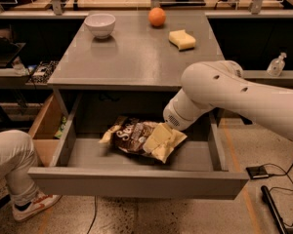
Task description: Pick brown chip bag from top drawer and place on counter
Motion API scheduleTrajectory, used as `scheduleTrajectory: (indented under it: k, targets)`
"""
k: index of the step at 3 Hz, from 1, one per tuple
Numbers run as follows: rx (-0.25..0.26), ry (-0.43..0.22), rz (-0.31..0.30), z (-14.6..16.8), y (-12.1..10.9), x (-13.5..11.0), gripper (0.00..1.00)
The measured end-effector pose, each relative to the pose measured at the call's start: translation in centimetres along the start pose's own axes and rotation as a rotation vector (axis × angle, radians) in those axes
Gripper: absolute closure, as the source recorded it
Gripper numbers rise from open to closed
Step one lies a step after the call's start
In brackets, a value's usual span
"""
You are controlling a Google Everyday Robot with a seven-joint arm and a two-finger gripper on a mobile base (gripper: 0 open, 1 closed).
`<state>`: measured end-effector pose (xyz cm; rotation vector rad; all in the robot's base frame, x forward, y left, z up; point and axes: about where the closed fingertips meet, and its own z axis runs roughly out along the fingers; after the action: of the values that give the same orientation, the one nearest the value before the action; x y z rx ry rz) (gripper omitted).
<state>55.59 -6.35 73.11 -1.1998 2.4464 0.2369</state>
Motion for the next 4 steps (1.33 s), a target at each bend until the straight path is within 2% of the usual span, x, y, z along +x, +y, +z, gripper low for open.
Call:
scheduleTrajectory:
  k: [2,3,4]
  targets:
    - [-0.037,0.071,0.096,6.3,0.3,1.0,0.0]
    - [-0.055,0.091,0.137,8.3,0.1,1.7,0.18]
    - [-0.042,0.084,0.161,8.1,-0.4,2.3,0.41]
